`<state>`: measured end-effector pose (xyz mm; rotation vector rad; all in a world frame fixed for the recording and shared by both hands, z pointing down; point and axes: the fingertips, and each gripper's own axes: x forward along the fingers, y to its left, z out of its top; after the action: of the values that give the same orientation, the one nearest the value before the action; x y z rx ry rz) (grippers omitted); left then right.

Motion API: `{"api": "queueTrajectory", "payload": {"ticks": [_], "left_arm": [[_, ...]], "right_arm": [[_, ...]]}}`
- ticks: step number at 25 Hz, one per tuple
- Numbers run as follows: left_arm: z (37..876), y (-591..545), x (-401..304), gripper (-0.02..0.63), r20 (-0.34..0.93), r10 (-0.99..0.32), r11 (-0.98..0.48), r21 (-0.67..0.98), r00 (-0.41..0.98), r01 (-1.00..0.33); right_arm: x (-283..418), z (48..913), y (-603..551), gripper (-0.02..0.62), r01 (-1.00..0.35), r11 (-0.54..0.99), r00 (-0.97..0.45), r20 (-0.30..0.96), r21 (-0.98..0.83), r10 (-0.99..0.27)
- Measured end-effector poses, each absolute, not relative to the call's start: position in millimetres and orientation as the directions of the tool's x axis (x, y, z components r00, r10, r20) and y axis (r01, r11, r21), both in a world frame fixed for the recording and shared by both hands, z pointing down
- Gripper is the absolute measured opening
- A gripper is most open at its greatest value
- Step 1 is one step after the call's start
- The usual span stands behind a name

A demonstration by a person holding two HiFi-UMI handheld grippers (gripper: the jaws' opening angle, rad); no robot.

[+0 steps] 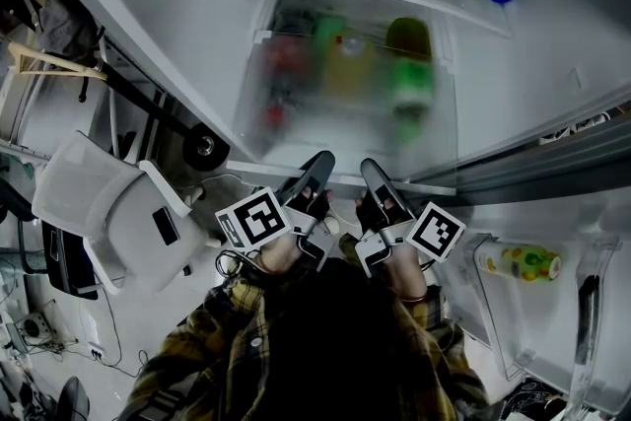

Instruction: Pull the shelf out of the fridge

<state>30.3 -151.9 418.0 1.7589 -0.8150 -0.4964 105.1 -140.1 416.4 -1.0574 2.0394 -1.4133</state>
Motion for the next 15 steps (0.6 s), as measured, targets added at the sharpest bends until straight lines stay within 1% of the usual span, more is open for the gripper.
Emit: {"api": "queueTrajectory", "payload": {"ticks": [15], "left_arm": [[418.4,-151.9,30.8,0.046,0.065,-0.73,-0.179,0.942,0.68,-0.283]], "right_arm": [[105.2,416.4,-140.1,0.06,-0.34,0.183,-0.611,0.068,-0.923,-0.789]]}}
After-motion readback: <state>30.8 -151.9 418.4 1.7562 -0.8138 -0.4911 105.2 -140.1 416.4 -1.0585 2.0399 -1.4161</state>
